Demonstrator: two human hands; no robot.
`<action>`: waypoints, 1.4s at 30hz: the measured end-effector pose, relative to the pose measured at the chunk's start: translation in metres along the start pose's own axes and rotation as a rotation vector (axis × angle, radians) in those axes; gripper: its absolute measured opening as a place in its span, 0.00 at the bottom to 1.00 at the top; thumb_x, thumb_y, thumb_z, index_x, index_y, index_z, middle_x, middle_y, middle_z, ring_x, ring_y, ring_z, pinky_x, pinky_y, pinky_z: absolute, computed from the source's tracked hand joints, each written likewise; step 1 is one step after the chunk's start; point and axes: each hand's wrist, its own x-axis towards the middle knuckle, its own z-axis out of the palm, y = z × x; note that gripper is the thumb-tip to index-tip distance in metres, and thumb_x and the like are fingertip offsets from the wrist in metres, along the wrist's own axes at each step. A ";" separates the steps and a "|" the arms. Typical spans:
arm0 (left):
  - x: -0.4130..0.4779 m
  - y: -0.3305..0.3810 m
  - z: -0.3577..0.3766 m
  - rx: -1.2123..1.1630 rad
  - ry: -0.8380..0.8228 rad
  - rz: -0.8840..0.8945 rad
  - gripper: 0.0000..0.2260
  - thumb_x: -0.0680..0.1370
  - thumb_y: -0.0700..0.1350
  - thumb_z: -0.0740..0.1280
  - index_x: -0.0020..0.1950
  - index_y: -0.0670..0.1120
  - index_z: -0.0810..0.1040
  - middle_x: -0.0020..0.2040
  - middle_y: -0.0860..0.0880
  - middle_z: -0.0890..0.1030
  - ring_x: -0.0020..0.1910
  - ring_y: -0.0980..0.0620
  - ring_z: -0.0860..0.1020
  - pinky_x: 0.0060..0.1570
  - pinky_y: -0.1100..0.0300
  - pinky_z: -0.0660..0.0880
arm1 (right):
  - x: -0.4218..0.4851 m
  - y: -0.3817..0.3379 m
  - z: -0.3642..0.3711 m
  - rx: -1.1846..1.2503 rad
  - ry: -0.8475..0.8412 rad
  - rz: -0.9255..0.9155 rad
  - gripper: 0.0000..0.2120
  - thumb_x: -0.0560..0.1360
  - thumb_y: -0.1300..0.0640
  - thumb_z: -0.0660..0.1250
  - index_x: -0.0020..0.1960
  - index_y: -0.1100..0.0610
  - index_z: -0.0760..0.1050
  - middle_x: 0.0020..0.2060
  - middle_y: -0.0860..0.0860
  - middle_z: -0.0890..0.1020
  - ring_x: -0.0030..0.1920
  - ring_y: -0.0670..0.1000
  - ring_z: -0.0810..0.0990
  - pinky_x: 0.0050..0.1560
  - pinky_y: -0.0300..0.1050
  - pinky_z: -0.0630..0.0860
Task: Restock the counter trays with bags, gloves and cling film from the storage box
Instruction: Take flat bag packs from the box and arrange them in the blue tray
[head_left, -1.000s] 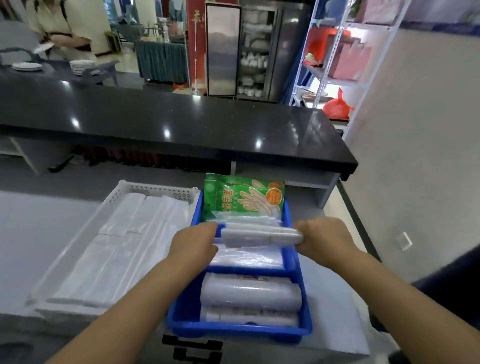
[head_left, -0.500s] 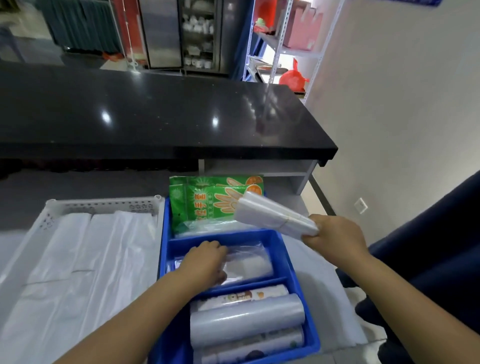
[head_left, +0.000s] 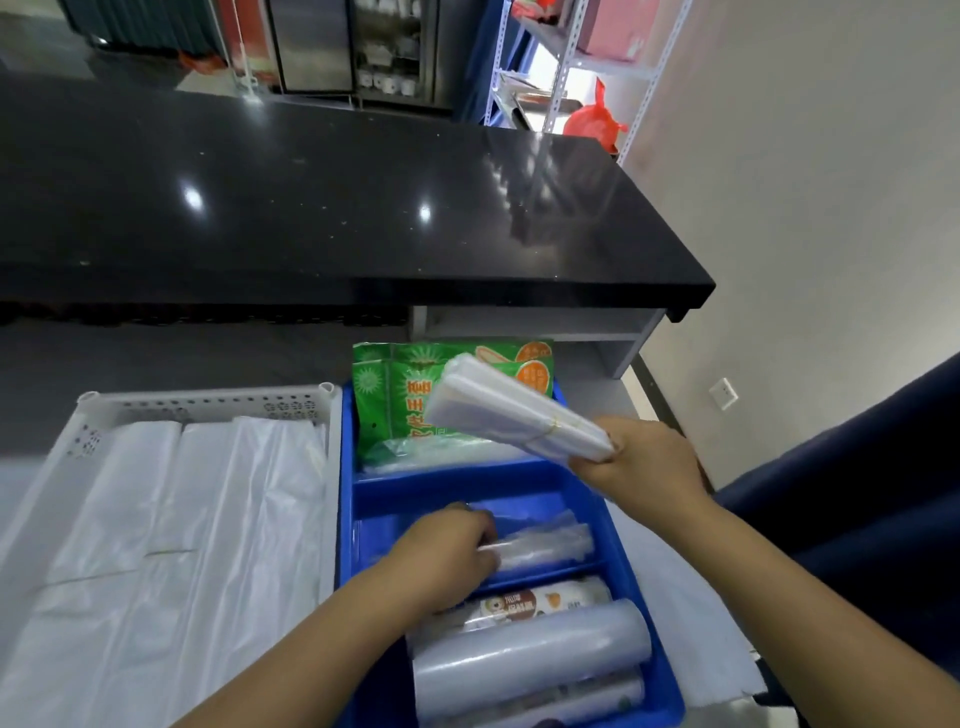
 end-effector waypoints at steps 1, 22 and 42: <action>-0.004 0.002 0.000 0.016 -0.004 0.004 0.10 0.76 0.49 0.61 0.55 0.50 0.76 0.56 0.47 0.76 0.53 0.45 0.76 0.48 0.56 0.72 | 0.004 -0.005 0.005 -0.009 -0.030 -0.045 0.11 0.70 0.46 0.70 0.50 0.47 0.77 0.37 0.44 0.81 0.37 0.47 0.78 0.31 0.35 0.70; -0.033 0.031 0.019 0.152 0.088 -0.191 0.09 0.78 0.45 0.58 0.56 0.50 0.73 0.54 0.46 0.81 0.51 0.44 0.77 0.48 0.51 0.71 | 0.037 -0.023 0.077 -0.282 -0.486 -0.435 0.09 0.64 0.50 0.65 0.39 0.48 0.65 0.43 0.51 0.83 0.45 0.56 0.80 0.36 0.42 0.65; -0.024 0.033 0.020 0.161 0.065 -0.244 0.09 0.78 0.44 0.61 0.58 0.51 0.72 0.55 0.47 0.80 0.51 0.46 0.77 0.52 0.52 0.72 | 0.022 -0.021 0.063 -0.426 -0.210 -0.621 0.14 0.69 0.57 0.71 0.53 0.53 0.74 0.42 0.52 0.81 0.40 0.54 0.79 0.34 0.44 0.72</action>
